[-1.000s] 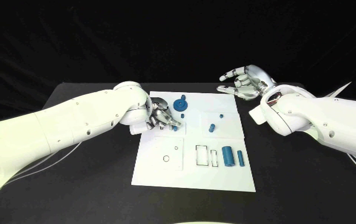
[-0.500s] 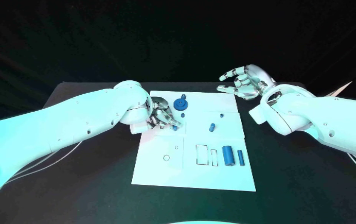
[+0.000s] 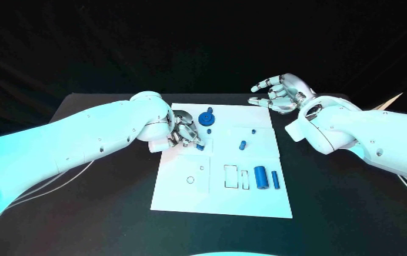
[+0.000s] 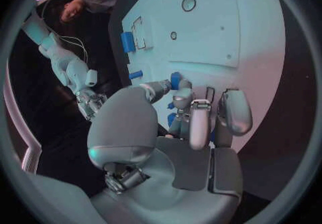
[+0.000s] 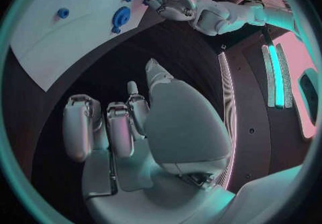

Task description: Assemble the parts on the task board

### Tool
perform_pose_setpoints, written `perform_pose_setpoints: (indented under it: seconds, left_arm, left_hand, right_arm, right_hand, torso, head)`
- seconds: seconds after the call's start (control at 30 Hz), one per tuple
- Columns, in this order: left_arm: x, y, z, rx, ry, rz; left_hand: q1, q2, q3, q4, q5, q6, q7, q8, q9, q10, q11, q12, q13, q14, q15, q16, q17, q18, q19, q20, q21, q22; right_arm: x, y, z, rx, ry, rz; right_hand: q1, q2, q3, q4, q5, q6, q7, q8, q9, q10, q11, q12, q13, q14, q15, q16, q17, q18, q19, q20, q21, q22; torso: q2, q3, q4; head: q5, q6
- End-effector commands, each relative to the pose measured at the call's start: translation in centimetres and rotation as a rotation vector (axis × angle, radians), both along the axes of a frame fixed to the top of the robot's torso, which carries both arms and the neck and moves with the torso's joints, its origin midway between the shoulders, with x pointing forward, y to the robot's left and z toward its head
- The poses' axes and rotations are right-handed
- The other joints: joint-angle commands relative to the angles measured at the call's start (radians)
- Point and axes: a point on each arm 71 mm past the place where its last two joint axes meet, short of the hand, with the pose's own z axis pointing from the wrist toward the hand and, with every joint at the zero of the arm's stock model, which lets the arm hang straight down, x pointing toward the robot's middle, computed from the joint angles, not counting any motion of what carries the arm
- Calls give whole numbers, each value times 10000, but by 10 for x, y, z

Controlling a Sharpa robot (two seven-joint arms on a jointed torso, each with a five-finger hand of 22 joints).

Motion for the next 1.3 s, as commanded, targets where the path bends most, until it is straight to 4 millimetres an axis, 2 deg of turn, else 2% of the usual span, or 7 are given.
perform_pose_setpoints:
  seconds: [0.03, 0.13, 0.4, 0.57, 0.97, 1.03, 1.3]
  left_arm:
    - [-1, -1, -1, 17, 60, -69]
    - [-1, -1, -1, 33, 74, -83]
    - [-1, 0, -1, -176, 121, 122]
    - [-1, 3, 1, -570, 169, 465]
    - [-4, 11, 7, -1136, -159, 1065]
    - [-4, 12, 8, -1129, -274, 1099]
    - [-3, 15, 8, -634, -934, 1092]
  left_hand:
    - [-87, 31, 1812, -644, 1067, 69, -90, 288, 484, 122, -61, -7, 104, 828, -46, 275, 2279, -9, -25, -92, 165, 173]
    - [-229, 37, 2080, -929, 1458, 62, -92, 313, 586, 126, -32, -21, 96, 826, -49, 272, 2274, -14, -15, -78, 180, 195]
    - [-395, 37, 2234, -1141, 1749, 112, -94, 350, 688, 196, -37, 17, 159, 850, -54, 301, 2328, -24, 24, -73, 212, 262]
    - [-666, -40, 2370, -1401, 2450, 260, -141, 393, 854, 397, -85, 115, 321, 902, -98, 362, 2445, -65, 171, -100, 314, 484]
    - [-1015, -256, 2428, -1721, 3598, 694, -303, 307, 1080, 908, -246, 313, 727, 1024, -247, 524, 2755, -167, 522, -215, 537, 1008]
    - [-1087, -317, 2406, -1762, 3911, 822, -350, 263, 1129, 1051, -291, 371, 856, 1024, -289, 524, 2755, -190, 598, -251, 583, 1123]
    - [-1173, -371, 2375, -1787, 4297, 998, -416, 217, 1200, 1248, -353, 461, 1043, 1024, -345, 524, 2755, -236, 741, -298, 671, 1353]
  right_arm:
    - [0, 1, 0, -12, 6, 58]
    - [0, 1, 0, -14, 12, 64]
    - [0, 1, -1, -16, 17, 71]
    - [0, 1, -1, -18, 17, 70]
    - [0, -1, -1, -25, 12, 36]
    - [0, -1, -1, -26, 11, 32]
    - [0, -2, -1, -26, -4, 23]
  right_hand:
    - [-260, 209, 276, 5, 193, -60, -21, 257, 123, -167, 5, 52, 745, 976, -67, -112, 2244, 75, 208, -54, -91, 1664]
    - [-262, 209, 280, 3, 194, -68, -20, 263, 123, -157, 6, 63, 755, 979, -67, -108, 2251, 75, 208, -54, -92, 1663]
    - [-262, 209, 280, 3, 194, -68, -20, 263, 123, -157, 6, 63, 755, 979, -67, -108, 2251, 75, 208, -54, -92, 1663]
    - [-262, 209, 280, 3, 194, -68, -20, 263, 123, -157, 6, 63, 755, 979, -67, -108, 2251, 75, 208, -54, -92, 1663]
    - [-262, 209, 280, 3, 194, -68, -20, 263, 123, -157, 6, 63, 755, 979, -67, -108, 2251, 75, 208, -54, -92, 1663]
    - [-272, 211, 291, 1, 196, -88, -18, 286, 125, -162, 7, 57, 746, 976, -66, -114, 2241, 75, 210, -54, -95, 1662]
    - [-272, 211, 291, 1, 196, -88, -18, 286, 125, -162, 7, 57, 746, 976, -66, -114, 2241, 75, 210, -54, -95, 1662]
  torso:
    - [3, -3, 0]
    - [4, -8, 1]
    - [6, -1, 3]
    - [8, -1, 2]
    - [-5, -1, 15]
    - [-4, -2, 16]
    - [-2, 5, 18]
  head:
    - [5, 29]
    - [4, 36]
    - [15, 23]
    - [19, 31]
    - [47, 7]
    - [44, 6]
    - [93, -18]
